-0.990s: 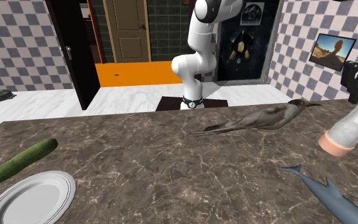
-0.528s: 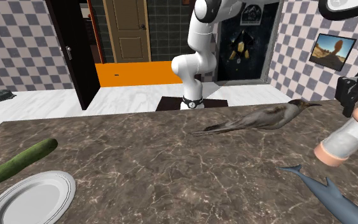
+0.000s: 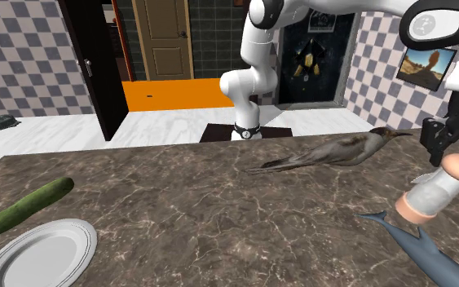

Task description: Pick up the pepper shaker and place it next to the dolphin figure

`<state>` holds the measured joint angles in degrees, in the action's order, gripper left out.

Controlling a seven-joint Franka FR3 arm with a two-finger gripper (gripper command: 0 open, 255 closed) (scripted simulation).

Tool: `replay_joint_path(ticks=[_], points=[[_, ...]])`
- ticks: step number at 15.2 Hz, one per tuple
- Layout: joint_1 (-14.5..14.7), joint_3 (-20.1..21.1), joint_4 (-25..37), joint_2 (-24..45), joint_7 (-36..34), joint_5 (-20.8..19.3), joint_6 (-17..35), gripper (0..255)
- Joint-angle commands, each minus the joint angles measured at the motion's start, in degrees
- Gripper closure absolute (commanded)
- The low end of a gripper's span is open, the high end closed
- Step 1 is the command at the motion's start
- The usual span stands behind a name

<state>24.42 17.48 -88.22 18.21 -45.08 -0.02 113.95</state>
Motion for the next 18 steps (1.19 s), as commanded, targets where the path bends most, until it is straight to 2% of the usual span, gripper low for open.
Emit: replay_joint_path(ticks=[1,8,9,14,18], points=[[0.0,0.0,-1.1,0.1,0.1,0.0,1.3,255],[0.0,0.0,-1.1,0.1,0.1,0.0,1.3,255],[0.0,0.0,-1.1,0.1,0.1,0.0,1.3,0],[0.0,0.0,-1.1,0.1,0.1,0.0,1.3,0],[-0.4,0.0,3.6,-1.7,0.4,0.5,-5.2,0]])
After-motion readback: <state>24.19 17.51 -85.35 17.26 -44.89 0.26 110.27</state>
